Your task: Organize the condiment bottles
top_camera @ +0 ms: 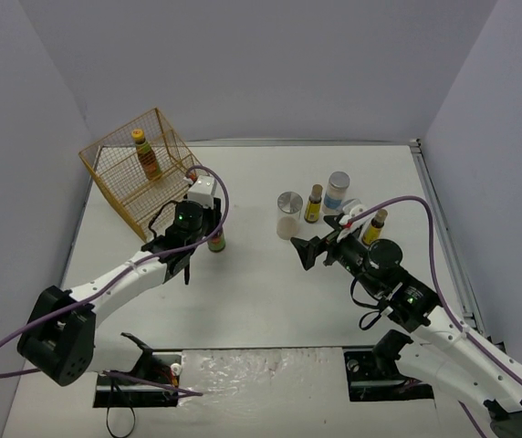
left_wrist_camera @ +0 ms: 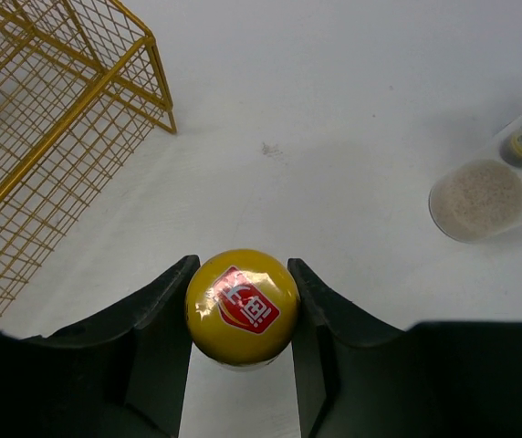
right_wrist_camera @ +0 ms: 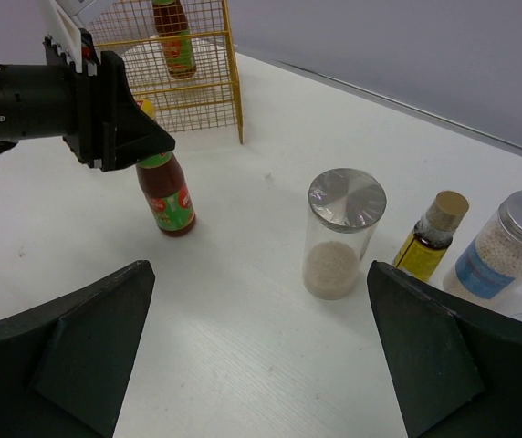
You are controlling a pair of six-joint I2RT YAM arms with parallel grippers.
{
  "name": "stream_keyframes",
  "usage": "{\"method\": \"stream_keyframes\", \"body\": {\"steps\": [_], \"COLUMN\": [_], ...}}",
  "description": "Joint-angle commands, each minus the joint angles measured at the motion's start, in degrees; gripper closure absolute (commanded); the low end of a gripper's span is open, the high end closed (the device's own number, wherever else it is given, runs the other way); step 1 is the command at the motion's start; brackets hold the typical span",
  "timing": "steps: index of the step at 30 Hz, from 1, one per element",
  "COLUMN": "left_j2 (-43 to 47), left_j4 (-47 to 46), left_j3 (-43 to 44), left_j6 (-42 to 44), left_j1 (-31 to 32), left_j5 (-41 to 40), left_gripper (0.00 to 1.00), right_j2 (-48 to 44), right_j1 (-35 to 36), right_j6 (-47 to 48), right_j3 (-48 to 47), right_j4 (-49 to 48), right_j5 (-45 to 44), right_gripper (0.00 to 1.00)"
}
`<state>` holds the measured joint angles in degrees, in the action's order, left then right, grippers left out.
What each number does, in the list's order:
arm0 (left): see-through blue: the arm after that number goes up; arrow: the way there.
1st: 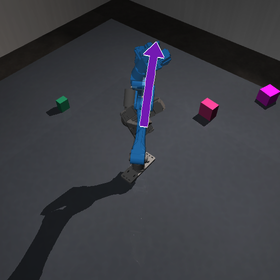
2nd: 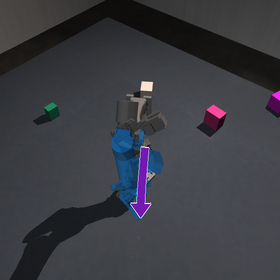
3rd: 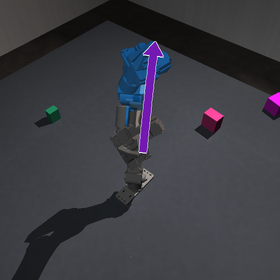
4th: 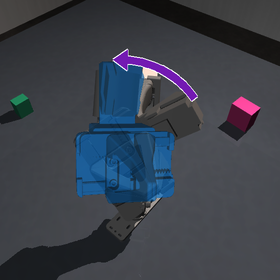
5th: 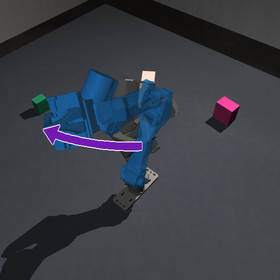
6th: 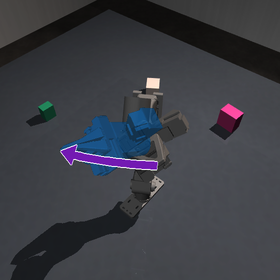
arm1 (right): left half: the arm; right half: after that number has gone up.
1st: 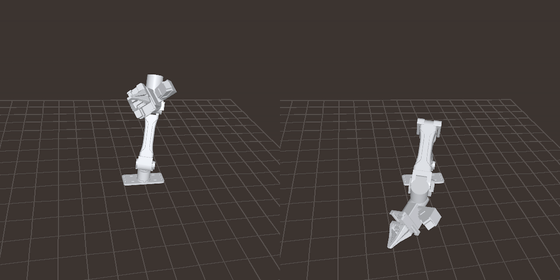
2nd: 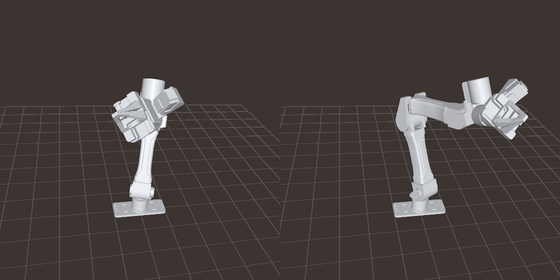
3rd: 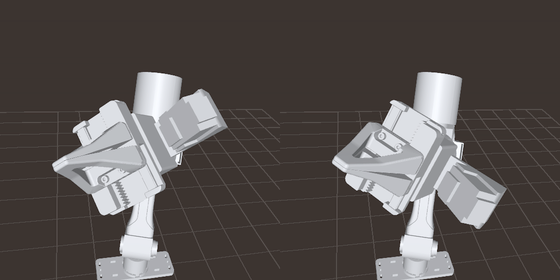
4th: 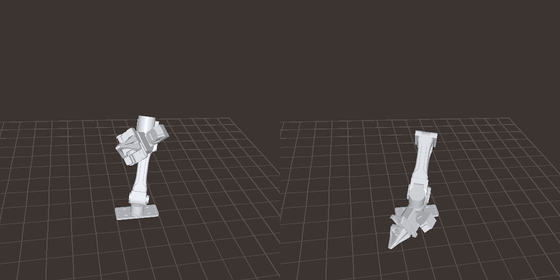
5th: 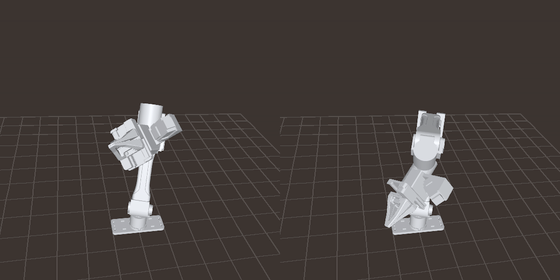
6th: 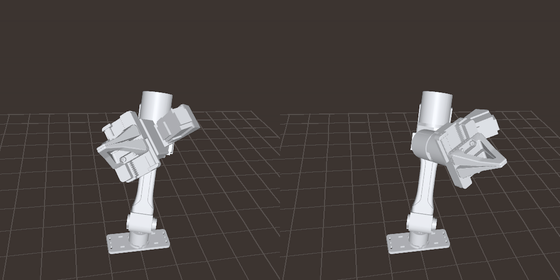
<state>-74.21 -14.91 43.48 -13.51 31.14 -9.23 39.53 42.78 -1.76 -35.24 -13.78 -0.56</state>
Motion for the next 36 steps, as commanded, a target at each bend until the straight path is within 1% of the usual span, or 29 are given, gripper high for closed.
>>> {"method": "stream_keyframes", "body": {"steps": [1, 5, 9, 11, 14, 19, 24, 30, 36], "left_j2": [7.21, 9.42, 10.13, 9.63, 7.91, 2.1, -4.52, -10.6, -17.44], "left_j4": [0.31, 8.36, 14.14, 17.04, 17.82, 16.48, 11.89, 6.59, 5.59], "left_j3": [7.35, 14.79, 22.45, 26.2, 31.25, 39.78, 46.76, 54.0, 62.59], "left_j6": [-0.24, 1.09, 2.26, 2.34, 1.47, 0.27, 1.03, 1.8, 3.21], "left_j1": [0.09, -0.32, -3.04, -5.76, -12.89, -20.62, -25.03, -29.78, -33.02], "left_j5": [-3.61, -8.67, -11.68, -12.03, -11.25, -12.27, -15.37, -15.6, -14.68], "left_gripper": [1.0, 1.0, 1.0, 1.0, 1.0, 1.0, 1.0, 1.0, 1.0], "right_j2": [0.22, -0.29, -0.9, -1.11, -1.21, -0.97, 0.63, 3.94, 6.28], "right_j1": [-0.25, -0.25, -0.25, -0.25, -0.25, -0.25, -0.25, -0.2, -0.25], "right_j6": [-0.88, -1.12, -1.19, -1.23, -1.13, -1.06, -1.34, -1.85, -1.86], "right_j3": [-1.03, -1.22, -1.58, -1.83, -2.08, -2.79, -3.38, -4.39, -4.27], "right_j4": [-3.73, -3.71, -3.45, -3.28, -2.99, -2.8, -2.83, -2.74, -3.39], "right_j5": [-1.33, -1.46, -1.33, -1.29, -1.1, -0.55, 0.53, 3.75, 4.65], "right_gripper": [0.0, 0.0, 0.0, 0.0, 0.0, 0.0, 0.0, 0.0, 0.0]}}
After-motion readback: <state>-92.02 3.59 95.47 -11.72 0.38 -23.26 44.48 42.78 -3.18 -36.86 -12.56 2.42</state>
